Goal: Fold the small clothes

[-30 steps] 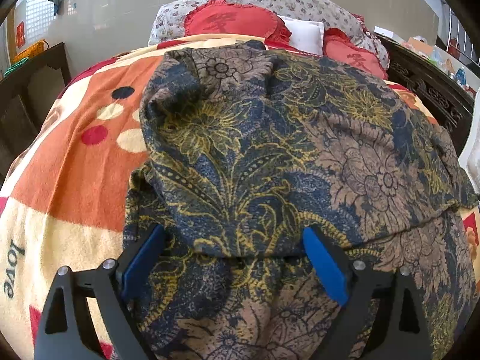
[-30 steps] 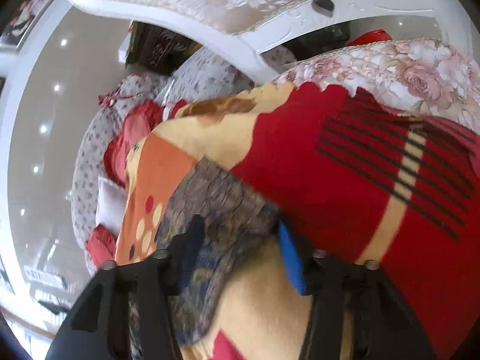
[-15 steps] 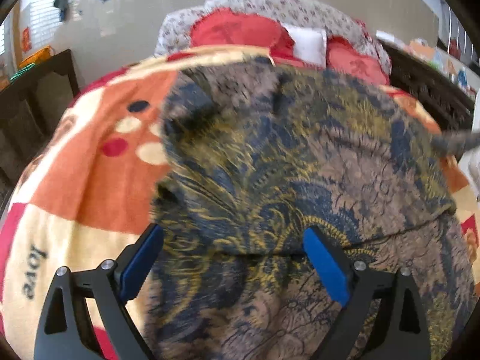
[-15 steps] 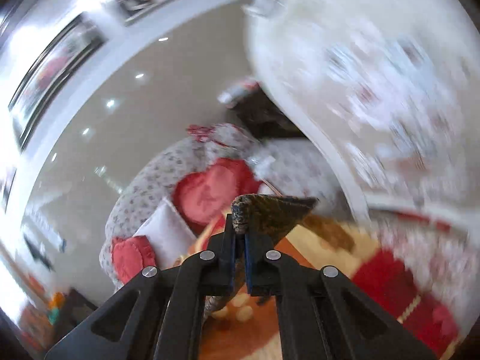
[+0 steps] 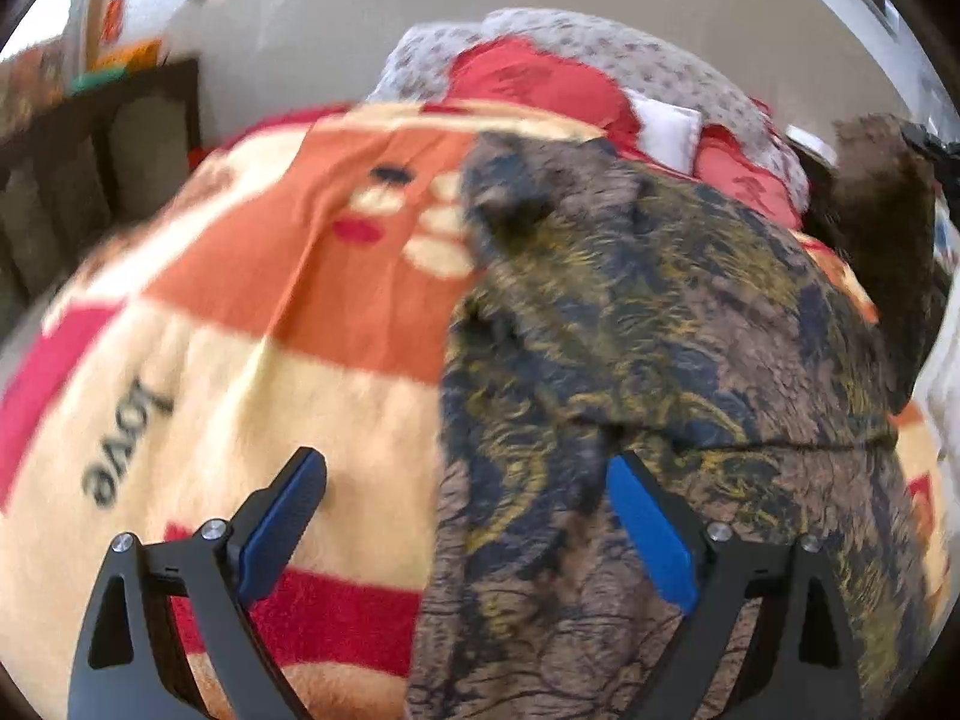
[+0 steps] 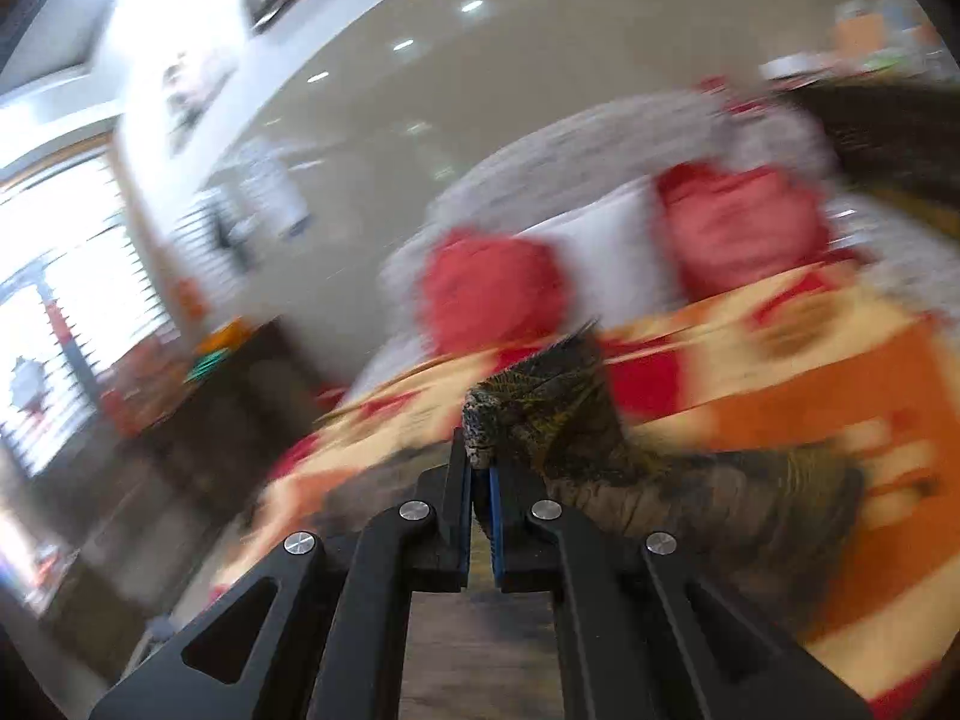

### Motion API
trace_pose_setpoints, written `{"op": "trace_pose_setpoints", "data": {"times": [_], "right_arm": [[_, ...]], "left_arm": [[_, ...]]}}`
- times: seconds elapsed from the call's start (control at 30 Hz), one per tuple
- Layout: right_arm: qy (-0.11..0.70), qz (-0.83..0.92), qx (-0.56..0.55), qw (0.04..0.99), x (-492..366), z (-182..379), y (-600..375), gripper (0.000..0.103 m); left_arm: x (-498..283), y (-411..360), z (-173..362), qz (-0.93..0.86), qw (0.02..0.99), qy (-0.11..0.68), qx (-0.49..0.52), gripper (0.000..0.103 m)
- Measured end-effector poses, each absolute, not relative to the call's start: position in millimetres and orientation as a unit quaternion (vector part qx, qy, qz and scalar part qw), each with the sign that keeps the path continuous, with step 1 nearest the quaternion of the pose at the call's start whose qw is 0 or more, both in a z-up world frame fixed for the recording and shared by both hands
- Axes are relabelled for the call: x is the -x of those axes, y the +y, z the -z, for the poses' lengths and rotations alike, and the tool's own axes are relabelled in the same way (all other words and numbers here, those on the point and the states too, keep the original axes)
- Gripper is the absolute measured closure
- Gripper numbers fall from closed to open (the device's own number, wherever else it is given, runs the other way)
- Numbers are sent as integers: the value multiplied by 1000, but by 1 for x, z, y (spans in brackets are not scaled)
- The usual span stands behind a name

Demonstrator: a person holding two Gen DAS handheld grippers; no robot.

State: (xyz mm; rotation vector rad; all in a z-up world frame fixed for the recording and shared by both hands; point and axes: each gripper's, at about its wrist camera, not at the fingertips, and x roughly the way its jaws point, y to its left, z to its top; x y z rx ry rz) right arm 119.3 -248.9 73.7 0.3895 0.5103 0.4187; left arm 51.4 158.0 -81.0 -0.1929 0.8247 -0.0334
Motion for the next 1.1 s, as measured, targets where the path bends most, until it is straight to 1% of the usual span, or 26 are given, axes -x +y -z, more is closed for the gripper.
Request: {"op": "trace_pose_setpoints", "data": {"times": [0.1, 0.17, 0.23, 0.33, 0.47, 0.6, 0.67, 0.73, 0.77, 0.87, 0.97, 1.0, 1.03, 1.07, 1.1], "right_arm": [[286, -262, -182, 904, -137, -39, -163, 79], [328, -274, -158, 890, -151, -5, -110, 79], [361, -277, -143, 879, -157, 23, -78, 79], [384, -281, -130, 870, -156, 51, -54, 79], [398, -294, -117, 861, -160, 69, -36, 79], [423, -278, -108, 856, -164, 83, -33, 78], [446, -283, -104, 843, -163, 86, -34, 75], [452, -307, -90, 833, -150, 79, -40, 71], [444, -313, -80, 836, -142, 72, -45, 71], [385, -297, -51, 872, -114, 41, -93, 69], [349, -184, -22, 919, -108, 27, -162, 68], [346, -144, -16, 927, -111, 26, -181, 68], [349, -99, -8, 932, -116, 26, -203, 69], [351, -73, -5, 933, -123, 26, -221, 70], [351, -60, -5, 935, -128, 25, -233, 72]], "left_arm": [[-53, 176, 86, 21, 903, 404, 148, 6], [-51, 176, 85, 24, 904, 399, 149, 6], [-50, 173, 84, 20, 906, 400, 139, 6], [-51, 171, 84, 16, 906, 401, 134, 6], [-51, 171, 84, 18, 905, 401, 138, 6], [-52, 170, 85, 17, 905, 404, 133, 6], [-53, 169, 85, 15, 904, 407, 127, 5], [-55, 165, 79, 14, 904, 412, 116, 6], [-53, 164, 71, 13, 908, 403, 112, 6], [-51, 156, 43, 22, 927, 360, 106, 6], [-69, 132, 18, 52, 938, 331, 90, 6], [-84, 117, 12, 68, 939, 328, 81, 7], [-94, 109, 10, 75, 938, 330, 75, 16], [-107, 98, 10, 76, 937, 334, 63, 35], [-124, 86, 16, 70, 932, 351, 49, 46]]}}
